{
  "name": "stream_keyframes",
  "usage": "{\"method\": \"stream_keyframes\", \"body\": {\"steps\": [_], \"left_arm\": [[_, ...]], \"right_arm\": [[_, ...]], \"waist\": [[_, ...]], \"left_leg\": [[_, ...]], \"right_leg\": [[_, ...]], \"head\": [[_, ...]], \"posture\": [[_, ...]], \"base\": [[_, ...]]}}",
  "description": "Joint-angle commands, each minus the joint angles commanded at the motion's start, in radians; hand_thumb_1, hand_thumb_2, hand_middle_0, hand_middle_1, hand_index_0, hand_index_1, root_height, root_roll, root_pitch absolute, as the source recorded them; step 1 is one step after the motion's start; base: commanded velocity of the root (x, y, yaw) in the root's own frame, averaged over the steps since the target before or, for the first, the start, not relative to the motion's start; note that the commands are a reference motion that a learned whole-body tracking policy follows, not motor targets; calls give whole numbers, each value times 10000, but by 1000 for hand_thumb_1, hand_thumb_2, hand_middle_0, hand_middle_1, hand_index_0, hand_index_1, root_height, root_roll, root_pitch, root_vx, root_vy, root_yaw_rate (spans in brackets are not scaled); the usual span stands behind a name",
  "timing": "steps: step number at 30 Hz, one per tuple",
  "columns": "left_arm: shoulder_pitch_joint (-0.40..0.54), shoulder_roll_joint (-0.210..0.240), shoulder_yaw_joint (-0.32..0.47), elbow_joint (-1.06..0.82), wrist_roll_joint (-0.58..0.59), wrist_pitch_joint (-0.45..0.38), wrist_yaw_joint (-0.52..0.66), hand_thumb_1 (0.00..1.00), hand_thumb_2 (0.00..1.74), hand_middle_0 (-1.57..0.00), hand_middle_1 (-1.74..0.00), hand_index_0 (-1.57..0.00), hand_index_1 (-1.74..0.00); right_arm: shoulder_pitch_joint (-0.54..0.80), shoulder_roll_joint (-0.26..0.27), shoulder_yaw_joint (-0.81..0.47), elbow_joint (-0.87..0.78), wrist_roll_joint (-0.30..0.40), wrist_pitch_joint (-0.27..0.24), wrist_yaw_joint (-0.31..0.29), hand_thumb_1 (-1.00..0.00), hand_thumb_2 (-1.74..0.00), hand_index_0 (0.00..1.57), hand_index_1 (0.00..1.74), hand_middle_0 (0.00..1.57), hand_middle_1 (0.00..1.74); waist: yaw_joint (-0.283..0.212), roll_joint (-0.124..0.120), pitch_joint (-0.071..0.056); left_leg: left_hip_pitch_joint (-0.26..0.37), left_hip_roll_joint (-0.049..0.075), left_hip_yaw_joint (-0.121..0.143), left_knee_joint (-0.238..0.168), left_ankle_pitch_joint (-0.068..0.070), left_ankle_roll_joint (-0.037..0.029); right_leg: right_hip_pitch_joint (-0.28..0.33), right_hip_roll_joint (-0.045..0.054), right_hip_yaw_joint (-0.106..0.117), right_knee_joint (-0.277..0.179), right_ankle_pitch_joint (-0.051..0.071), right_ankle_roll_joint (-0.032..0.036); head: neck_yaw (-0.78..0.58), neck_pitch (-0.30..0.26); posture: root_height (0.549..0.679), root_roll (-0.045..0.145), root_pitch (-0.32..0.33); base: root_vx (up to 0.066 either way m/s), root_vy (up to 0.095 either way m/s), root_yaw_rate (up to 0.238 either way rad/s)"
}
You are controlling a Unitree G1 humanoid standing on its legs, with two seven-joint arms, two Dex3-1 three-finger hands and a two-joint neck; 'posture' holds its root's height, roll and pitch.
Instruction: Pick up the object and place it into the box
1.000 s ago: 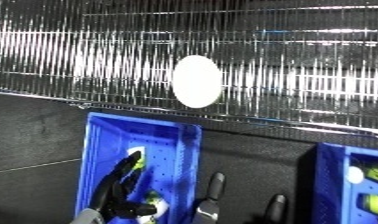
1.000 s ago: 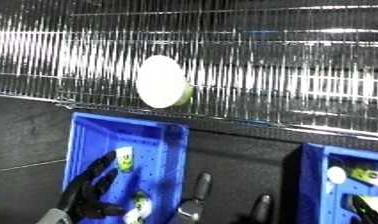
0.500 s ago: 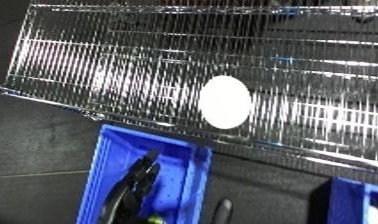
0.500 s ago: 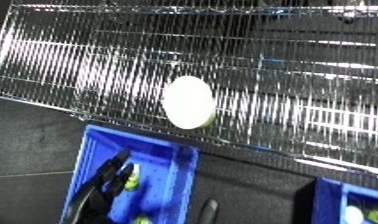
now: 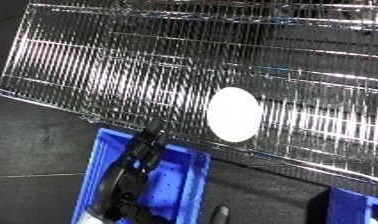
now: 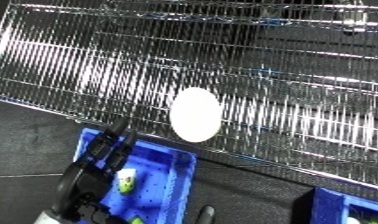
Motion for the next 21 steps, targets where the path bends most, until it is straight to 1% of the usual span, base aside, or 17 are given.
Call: {"method": "stream_keyframes", "body": {"steps": [5, 10, 15, 21], "left_arm": [[39, 259, 139, -942, 409, -201, 451, 0, 0, 0, 0, 0, 0], [-70, 441, 226, -1468, 1233, -188, 1274, 0, 0, 0, 0, 0, 0], [-491, 383, 165, -1188, 1806, -229, 1937, 0, 0, 0, 0, 0, 0], [-963, 214, 131, -615, 2450, -411, 2688, 0, 0, 0, 0, 0, 0]], "right_arm": [[100, 12, -15, 39, 125, -59, 136, 0, 0, 0, 0, 0, 0], [79, 46, 38, 103, 179, -8, 288, 0, 0, 0, 0, 0, 0], [-53, 48, 120, 152, 148, 92, 456, 0, 0, 0, 0, 0, 0], [-141, 69, 264, 77, 0, 179, 551, 0, 0, 0, 0, 0, 0]], "waist": [[64, -35, 0], [22, -148, 0], [-108, -299, 0], [-315, -485, 0]], "left_leg": [[-42, -12, -19, 29, -31, -3], [-107, 22, -8, 128, -71, 13], [-196, 92, 32, 276, -128, 29], [-298, 230, 121, 413, -174, 34]], "right_leg": [[-16, -14, -18, 25, 7, 14], [-64, 23, 11, 72, 34, 39], [-152, 121, 86, 129, 49, 43], [-285, 261, 210, 181, 65, 42]], "head": [[130, -148], [-33, -162], [-232, -114], [-533, 64]], "posture": [[651, 28, 85], [650, 24, 86], [649, 20, 87], [648, 15, 91]], "base": [[25, -18, 20], [16, -14, -36], [9, -6, -86], [5, 11, -130]]}}
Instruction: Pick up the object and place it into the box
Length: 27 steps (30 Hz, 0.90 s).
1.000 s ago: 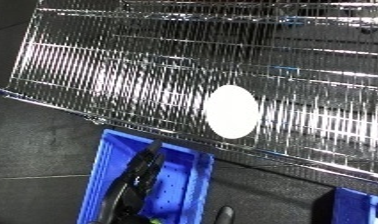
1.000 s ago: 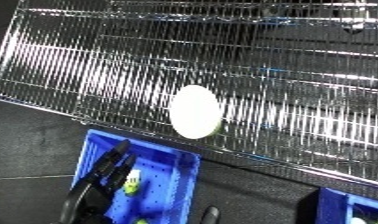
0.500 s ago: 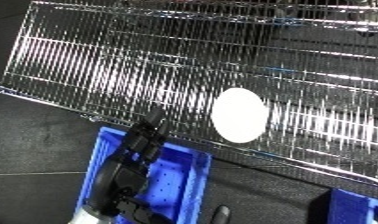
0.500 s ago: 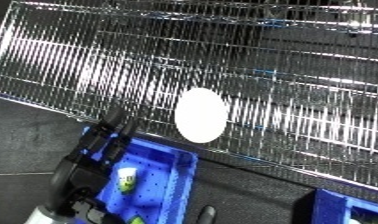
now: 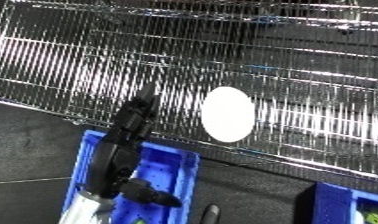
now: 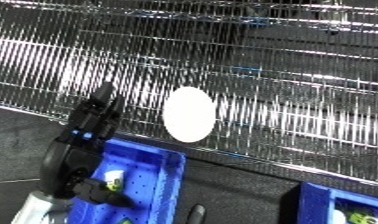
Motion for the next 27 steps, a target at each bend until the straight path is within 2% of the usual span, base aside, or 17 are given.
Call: {"method": "stream_keyframes", "body": {"steps": [11, 19, 27], "left_arm": [[-940, -301, -147, 1356, 721, -167, 921, 0, 0, 0, 0, 0, 0], [-1630, -566, -218, 2639, 1226, 24, 1534, 0, 0, 0, 0, 0, 0], [-2439, -651, -342, 3708, 1431, 105, 1539, 0, 0, 0, 0, 0, 0]], "right_arm": [[-226, 1, 313, -162, -156, 144, 119, 0, 0, 0, 0, 0, 0], [-383, 69, 491, -369, -151, 193, 56, 0, 0, 0, 0, 0, 0], [-526, 63, 658, -612, -61, 245, -62, 0, 0, 0, 0, 0, 0]], "waist": [[-379, -308, 0], [-658, -532, 0], [-974, -687, 0]], "left_leg": [[-293, 250, 166, 291, -88, -22], [-488, 414, 247, 377, -124, -52], [-672, 523, 348, 503, -194, -58]], "right_leg": [[-328, 211, 183, 158, 22, 2], [-552, 335, 285, 169, 88, 60], [-757, 453, 419, 153, 145, 92]], "head": [[-525, 405], [-908, 743], [-1219, 1045]], "posture": [[644, 6, 103], [643, -2, 116], [642, -7, 129]], "base": [[-3, 20, -108], [-11, 16, -79], [-17, 23, -85]]}}
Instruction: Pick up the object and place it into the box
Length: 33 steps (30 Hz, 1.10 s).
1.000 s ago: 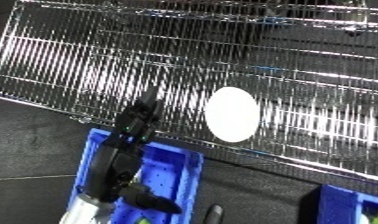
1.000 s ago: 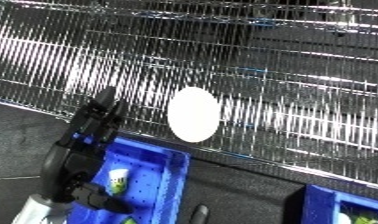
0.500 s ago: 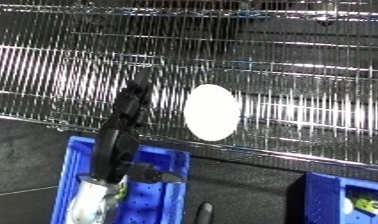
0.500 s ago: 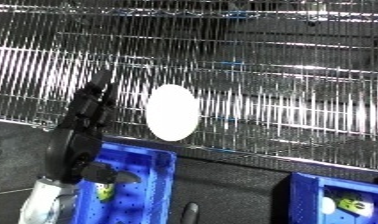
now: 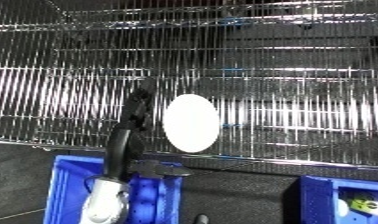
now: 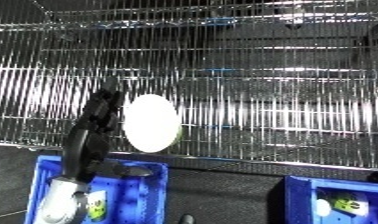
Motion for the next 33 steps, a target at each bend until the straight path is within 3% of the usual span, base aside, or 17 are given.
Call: {"method": "stream_keyframes", "body": {"steps": [11, 31, 33], "left_arm": [[-773, -209, -215, 746, -375, 252, -387, 0, 0, 0, 0, 0, 0], [-1351, -324, -325, 1319, -846, 380, -946, 1000, 1740, -1570, -1740, -1570, -1740], [-1295, -331, -314, 1275, -1004, 328, -1191, 1000, 1740, -1570, -1740, -1570, -1740]], "right_arm": [[-23, 121, 160, -146, 119, -14, -10, 0, 0, 0, 0, 0, 0], [-53, 237, 332, -323, 6, -31, -270, 0, 0, 0, 0, 0, 0], [-28, 249, 322, -333, -3, -32, -278, 0, 0, 0, 0, 0, 0]], "waist": [[-315, -113, 0], [-493, -58, 0], [-471, -27, 0]], "left_leg": [[-82, 86, 71, 113, -119, -7], [60, 58, 101, 11, -122, -59], [98, 38, 91, -28, -111, -61]], "right_leg": [[-124, 46, 143, -19, 26, 43], [-81, 10, 211, -92, -2, 60], [-57, -13, 196, -102, -9, 59]], "head": [[-280, 239], [-463, 247], [-480, 268]], "posture": [[641, -9, 137], [642, -2, 138], [642, 0, 137]], "base": [[-5, 13, -44], [-2, 1, -2], [-4, -4, 38]]}}
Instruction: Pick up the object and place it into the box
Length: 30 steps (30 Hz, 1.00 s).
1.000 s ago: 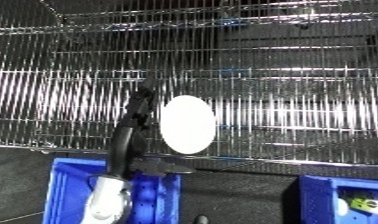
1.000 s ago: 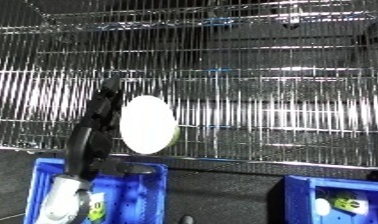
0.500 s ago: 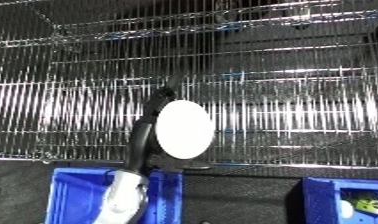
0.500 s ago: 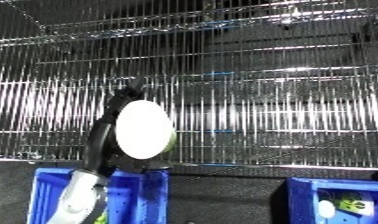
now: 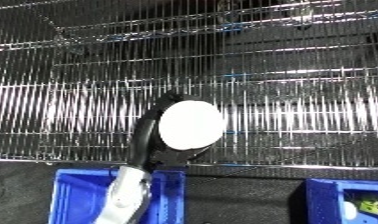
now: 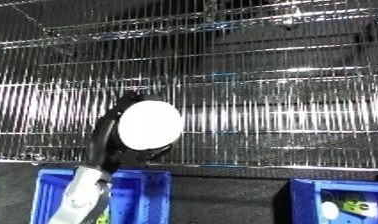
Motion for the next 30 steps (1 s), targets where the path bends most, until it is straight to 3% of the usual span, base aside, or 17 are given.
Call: {"method": "stream_keyframes", "body": {"steps": [9, 16, 25, 30], "left_arm": [[678, 132, 363, -574, -964, -411, -393, 1000, 1740, -1570, -1740, -1570, -1740], [1848, 341, 1112, -1763, -1177, -1136, -103, 1000, 1740, -1570, -1740, -1570, -1740], [3655, 773, 2558, -3784, -585, -2362, 1212, 1000, 1740, -1570, -1740, -1570, -1740], [4633, 559, 3332, -3992, -611, -2807, 2276, 1000, 1740, -1570, -1740, -1570, -1740]], "right_arm": [[168, 14, -220, 113, -28, -47, -99, 0, 0, 0, 0, 0, 0], [629, 51, -587, 186, 184, -403, -163, 0, 0, 0, 0, 0, 0], [1183, -14, -1131, 559, 414, -764, -35, 0, 0, 0, 0, 0, 0], [1352, -52, -1387, 825, 582, -771, 30, 0, 0, 0, 0, 0, 0]], "waist": [[243, 305, 0], [666, 633, 0], [1226, 1178, 0], [1521, 1308, 0]], "left_leg": [[206, -175, -102, -241, 98, -11], [362, -414, -271, -516, 211, -8], [464, -751, -513, -525, 228, 14], [530, -890, -649, -530, 273, -12]], "right_leg": [[123, -155, -66, -22, -70, -33], [265, -351, -254, -29, -178, -83], [446, -596, -529, 132, -410, -208], [623, -663, -699, 147, -517, -268]], "head": [[201, -161], [404, -297], [1022, -418], [549, -613]], "posture": [[644, 10, 131], [645, 21, 129], [646, 36, 117], [646, 42, 110]], "base": [[-5, 1, 82], [-11, -48, 173], [-10, -28, 156], [-3, -16, 136]]}}
